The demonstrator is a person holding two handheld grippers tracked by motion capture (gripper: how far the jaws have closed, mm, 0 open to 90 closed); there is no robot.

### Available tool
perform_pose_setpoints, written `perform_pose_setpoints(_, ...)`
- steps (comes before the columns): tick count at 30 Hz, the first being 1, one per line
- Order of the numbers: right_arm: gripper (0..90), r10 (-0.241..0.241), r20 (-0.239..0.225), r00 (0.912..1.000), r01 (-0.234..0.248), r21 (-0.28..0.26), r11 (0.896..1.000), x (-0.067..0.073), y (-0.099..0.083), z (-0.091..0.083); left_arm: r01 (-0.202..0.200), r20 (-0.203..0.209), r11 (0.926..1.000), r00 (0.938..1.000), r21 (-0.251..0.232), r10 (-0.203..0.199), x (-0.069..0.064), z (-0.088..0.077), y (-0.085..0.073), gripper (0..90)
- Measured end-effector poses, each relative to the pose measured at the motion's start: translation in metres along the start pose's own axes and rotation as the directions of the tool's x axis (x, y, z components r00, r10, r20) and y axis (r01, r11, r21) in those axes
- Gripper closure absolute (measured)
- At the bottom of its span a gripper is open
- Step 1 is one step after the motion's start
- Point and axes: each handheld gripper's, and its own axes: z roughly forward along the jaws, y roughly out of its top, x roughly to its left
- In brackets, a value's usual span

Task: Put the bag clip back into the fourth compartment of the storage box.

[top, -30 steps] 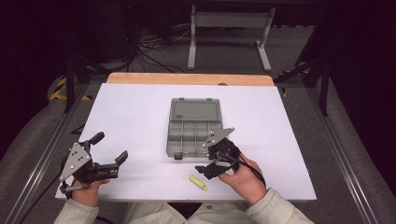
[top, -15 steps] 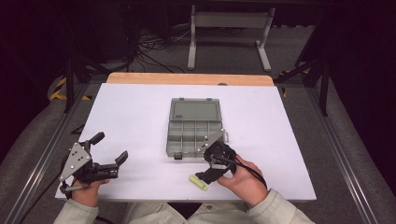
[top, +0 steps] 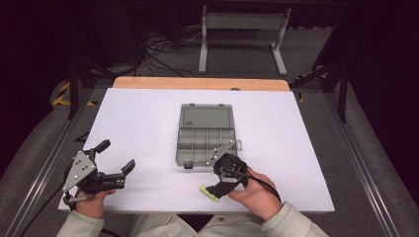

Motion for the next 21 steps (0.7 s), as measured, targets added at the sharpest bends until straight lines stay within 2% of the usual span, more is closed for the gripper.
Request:
perform_pose_setpoints(16,23.3,0.023,-0.015,0.9996,-0.023,0.026,0.999,0.008,-0.004,0.024,0.001,0.001,1.0,1.0,0.0,-0.001,0.0,0.0,0.0,0.3)
perform_pose_setpoints(21,23.9,0.011,-0.017,0.9998,-0.011,0.03,0.999,0.01,-0.005,0.03,0.001,0.002,1.0,1.0,0.0,-0.001,0.0,0.0,0.0,0.2)
